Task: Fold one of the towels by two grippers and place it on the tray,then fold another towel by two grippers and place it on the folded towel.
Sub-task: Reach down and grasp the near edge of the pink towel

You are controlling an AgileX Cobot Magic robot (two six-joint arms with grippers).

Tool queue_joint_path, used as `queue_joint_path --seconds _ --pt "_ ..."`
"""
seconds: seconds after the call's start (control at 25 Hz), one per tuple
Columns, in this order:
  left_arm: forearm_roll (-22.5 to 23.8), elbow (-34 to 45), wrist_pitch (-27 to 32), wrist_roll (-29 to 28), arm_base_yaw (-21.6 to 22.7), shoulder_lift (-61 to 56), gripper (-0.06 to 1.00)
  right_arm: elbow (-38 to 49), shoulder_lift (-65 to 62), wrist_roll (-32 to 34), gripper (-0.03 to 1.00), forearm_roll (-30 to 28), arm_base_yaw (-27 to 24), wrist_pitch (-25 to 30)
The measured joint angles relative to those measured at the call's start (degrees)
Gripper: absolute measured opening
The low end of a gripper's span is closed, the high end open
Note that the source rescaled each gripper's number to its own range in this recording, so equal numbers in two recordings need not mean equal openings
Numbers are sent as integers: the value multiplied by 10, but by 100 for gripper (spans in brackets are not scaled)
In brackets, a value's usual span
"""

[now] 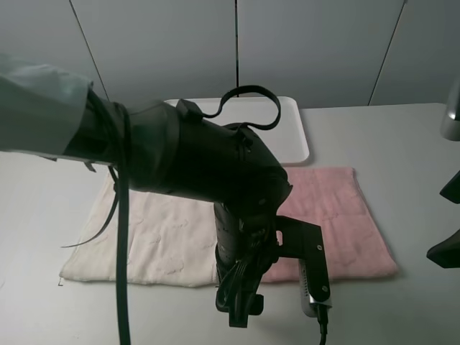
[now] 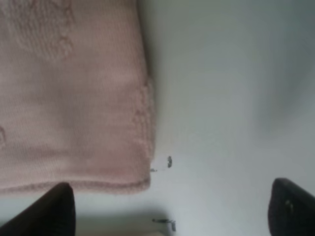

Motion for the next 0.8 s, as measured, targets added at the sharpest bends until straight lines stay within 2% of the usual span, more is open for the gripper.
queue_joint_path --seconds 0.68,0.8 --pt "0 -21 14 0 -5 45 99 14 2 -58 100 25 1 -15" --pt "0 -22 15 -1 -5 46 99 14 4 -74 100 23 28 -16"
